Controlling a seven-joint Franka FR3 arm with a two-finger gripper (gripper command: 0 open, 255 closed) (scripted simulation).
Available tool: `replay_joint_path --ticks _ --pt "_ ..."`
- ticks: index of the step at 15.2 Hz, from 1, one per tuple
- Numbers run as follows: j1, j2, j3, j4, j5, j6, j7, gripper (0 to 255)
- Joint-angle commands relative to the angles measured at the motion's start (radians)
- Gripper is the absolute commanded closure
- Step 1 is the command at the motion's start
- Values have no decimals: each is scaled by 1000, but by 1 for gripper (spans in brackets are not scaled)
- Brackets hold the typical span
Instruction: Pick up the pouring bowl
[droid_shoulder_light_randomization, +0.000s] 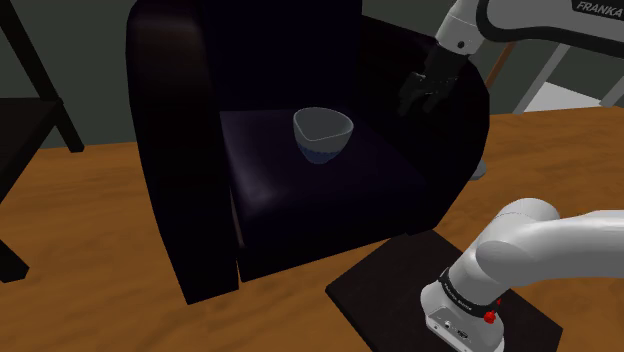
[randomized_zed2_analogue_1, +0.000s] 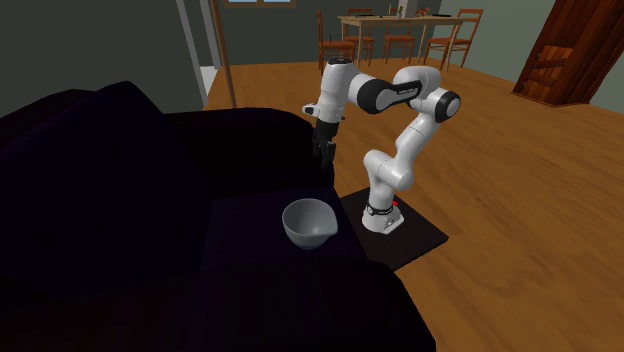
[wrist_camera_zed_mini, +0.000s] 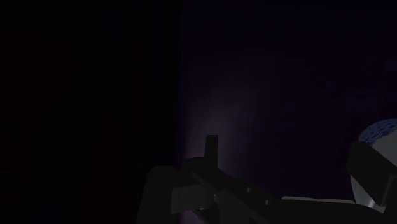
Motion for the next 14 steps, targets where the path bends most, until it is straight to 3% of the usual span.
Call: replay_joint_path --ticks 1,14 --pt "0 0 0 0 0 0 0 0" --pt "79 420 52 184 221 193 149 0"
